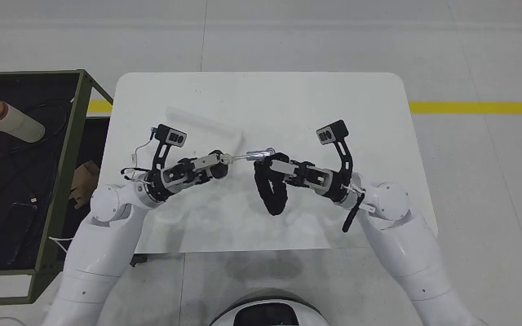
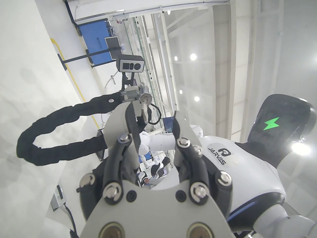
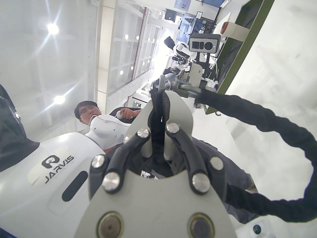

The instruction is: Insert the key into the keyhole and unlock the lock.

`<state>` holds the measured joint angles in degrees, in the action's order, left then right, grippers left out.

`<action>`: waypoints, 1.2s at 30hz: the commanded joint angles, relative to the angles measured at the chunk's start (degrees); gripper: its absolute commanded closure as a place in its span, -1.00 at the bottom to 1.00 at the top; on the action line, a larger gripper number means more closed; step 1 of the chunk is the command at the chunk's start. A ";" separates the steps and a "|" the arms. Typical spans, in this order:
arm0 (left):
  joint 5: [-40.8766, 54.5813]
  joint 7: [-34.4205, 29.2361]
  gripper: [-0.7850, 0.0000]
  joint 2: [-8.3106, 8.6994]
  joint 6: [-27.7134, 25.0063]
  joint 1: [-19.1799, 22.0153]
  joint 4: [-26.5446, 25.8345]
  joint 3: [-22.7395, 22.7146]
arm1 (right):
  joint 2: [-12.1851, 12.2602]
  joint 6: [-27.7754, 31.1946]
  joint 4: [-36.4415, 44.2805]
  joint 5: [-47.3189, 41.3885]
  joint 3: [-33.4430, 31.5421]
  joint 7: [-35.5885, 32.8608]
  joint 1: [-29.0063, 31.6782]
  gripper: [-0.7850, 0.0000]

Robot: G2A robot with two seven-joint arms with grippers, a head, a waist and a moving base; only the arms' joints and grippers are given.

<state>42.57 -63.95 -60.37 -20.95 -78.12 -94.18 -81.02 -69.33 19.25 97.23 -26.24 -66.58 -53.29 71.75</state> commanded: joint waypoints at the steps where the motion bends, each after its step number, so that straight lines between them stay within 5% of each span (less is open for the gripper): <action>1: -0.15 0.10 0.82 -0.11 0.13 0.15 0.25 0.21 | -0.03 -0.16 0.24 0.63 0.13 0.05 0.00 1.00; 7: -0.42 0.20 1.00 -0.37 0.25 0.24 0.40 0.15 | -0.13 -0.54 0.65 1.69 0.41 0.31 0.02 1.00; 36: -7.15 3.41 1.00 -1.34 0.12 0.42 0.60 1.04 | 0.18 0.15 6.51 20.05 -0.45 6.61 2.08 1.00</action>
<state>35.45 -60.49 -61.68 -20.88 -77.73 -93.66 -80.06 -69.16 19.46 103.65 -6.31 -67.03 -46.76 73.75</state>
